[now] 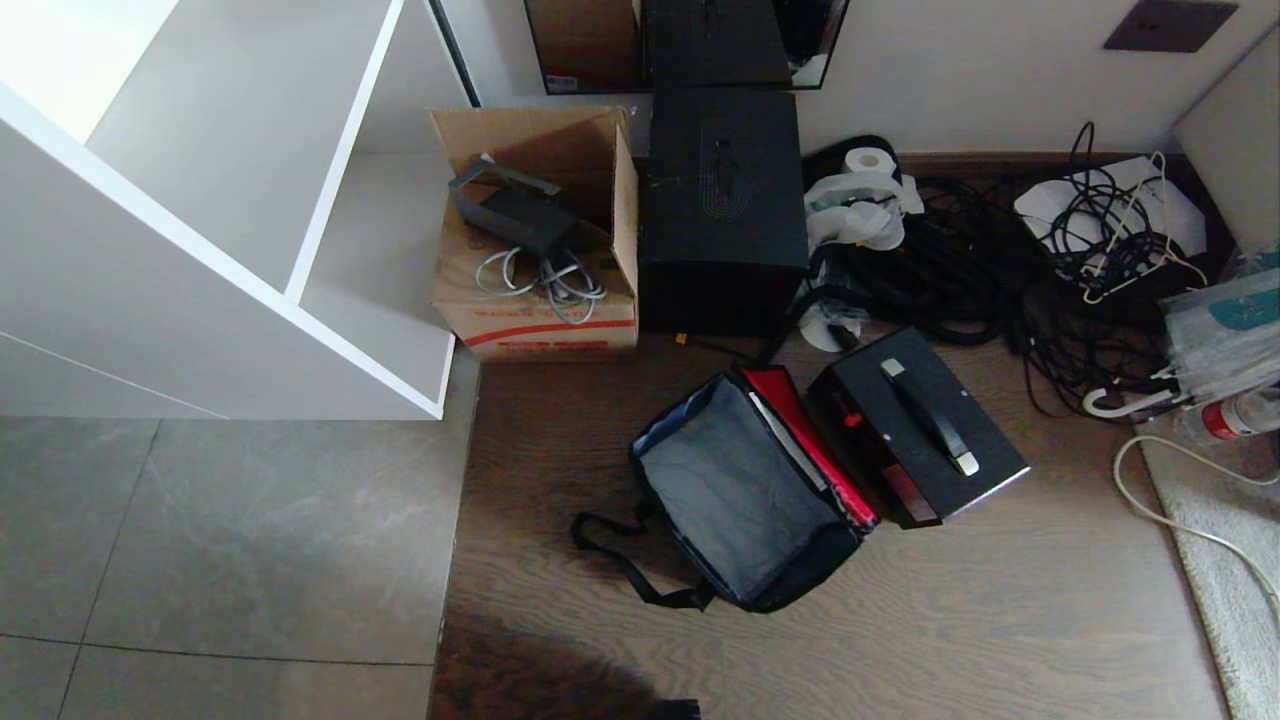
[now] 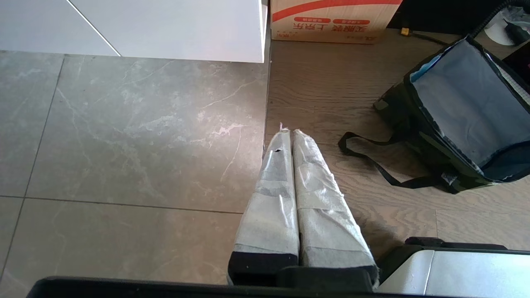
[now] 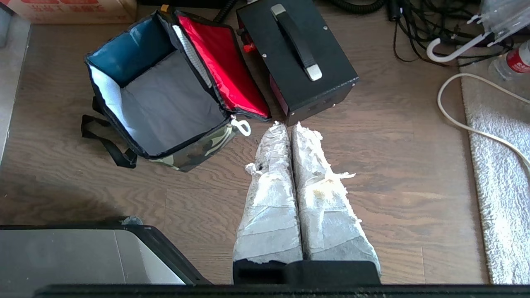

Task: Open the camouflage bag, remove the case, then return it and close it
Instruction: Grip the handle again

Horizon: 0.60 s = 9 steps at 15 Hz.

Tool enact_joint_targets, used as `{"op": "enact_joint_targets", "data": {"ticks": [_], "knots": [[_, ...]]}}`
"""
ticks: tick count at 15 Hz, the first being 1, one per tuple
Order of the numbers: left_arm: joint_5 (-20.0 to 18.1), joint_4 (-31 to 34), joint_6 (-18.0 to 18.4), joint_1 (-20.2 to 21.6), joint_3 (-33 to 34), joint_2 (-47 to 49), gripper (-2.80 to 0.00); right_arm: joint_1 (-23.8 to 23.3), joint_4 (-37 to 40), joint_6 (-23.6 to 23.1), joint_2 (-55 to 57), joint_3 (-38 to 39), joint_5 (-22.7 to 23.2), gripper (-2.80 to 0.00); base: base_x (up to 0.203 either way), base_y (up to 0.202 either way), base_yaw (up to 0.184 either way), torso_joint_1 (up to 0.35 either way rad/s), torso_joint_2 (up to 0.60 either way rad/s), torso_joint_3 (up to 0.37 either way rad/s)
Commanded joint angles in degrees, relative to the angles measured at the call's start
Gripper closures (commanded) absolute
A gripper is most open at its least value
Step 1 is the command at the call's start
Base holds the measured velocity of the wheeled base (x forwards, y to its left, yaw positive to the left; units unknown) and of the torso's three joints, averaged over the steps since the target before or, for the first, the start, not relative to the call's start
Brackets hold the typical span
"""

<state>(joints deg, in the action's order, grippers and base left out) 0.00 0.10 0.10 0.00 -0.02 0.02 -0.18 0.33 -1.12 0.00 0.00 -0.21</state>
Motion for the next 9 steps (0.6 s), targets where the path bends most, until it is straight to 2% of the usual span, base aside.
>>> {"op": "enact_joint_targets", "data": {"ticks": [1,9], "knots": [[0.00,-0.01,-0.01,0.00,0.02,-0.02,0.00,0.01,0.02,-0.02,0.09,0.09,0.03,0.00,0.000,0.000,0.000,0.000,0.00,0.000],[0.00,-0.01,-0.01,0.00,0.02,-0.02,0.00,0.01,0.02,-0.02,0.09,0.09,0.03,0.00,0.000,0.000,0.000,0.000,0.00,0.000]]}}
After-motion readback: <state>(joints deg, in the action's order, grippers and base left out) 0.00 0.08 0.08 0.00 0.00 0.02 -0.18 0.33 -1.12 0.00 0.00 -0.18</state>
